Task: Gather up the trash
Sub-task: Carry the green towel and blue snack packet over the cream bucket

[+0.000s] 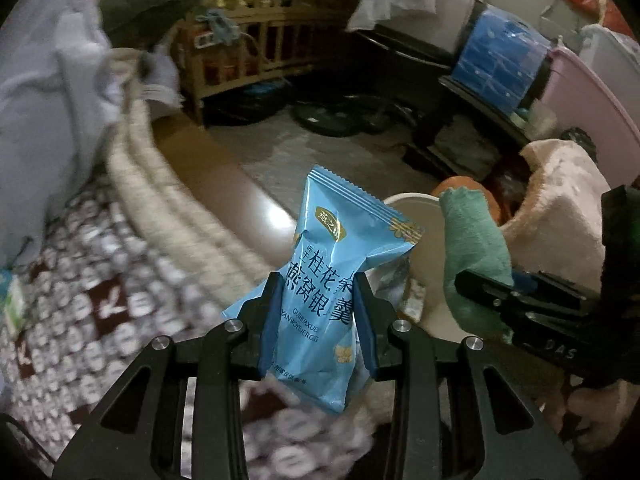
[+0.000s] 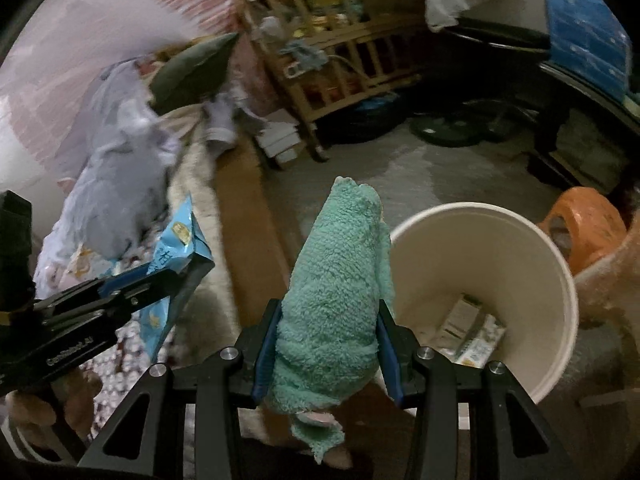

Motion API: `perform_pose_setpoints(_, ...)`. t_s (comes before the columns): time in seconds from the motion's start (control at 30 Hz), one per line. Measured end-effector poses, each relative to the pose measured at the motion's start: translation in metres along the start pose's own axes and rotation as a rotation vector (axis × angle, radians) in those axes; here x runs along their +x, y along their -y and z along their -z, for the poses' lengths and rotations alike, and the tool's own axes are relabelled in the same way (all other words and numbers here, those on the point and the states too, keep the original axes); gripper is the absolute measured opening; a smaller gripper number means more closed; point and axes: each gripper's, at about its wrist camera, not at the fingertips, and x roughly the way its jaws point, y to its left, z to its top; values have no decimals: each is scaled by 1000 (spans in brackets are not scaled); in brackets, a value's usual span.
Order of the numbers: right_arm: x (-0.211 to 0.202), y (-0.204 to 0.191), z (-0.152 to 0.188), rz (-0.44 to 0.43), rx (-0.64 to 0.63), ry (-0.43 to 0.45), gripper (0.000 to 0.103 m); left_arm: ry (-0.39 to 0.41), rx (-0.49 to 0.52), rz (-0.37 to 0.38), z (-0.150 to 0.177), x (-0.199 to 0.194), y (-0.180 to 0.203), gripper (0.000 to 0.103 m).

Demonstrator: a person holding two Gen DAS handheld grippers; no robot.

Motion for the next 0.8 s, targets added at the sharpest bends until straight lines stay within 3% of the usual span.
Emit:
perform_pose_setpoints(0.33,-1,56,2,46,102,-3,43,-39,31,56,-21,34,40,32)
perform_pose_setpoints(0.8,8,88,6,60,172,-12,43,-48,73,98,-32,47,72,32)
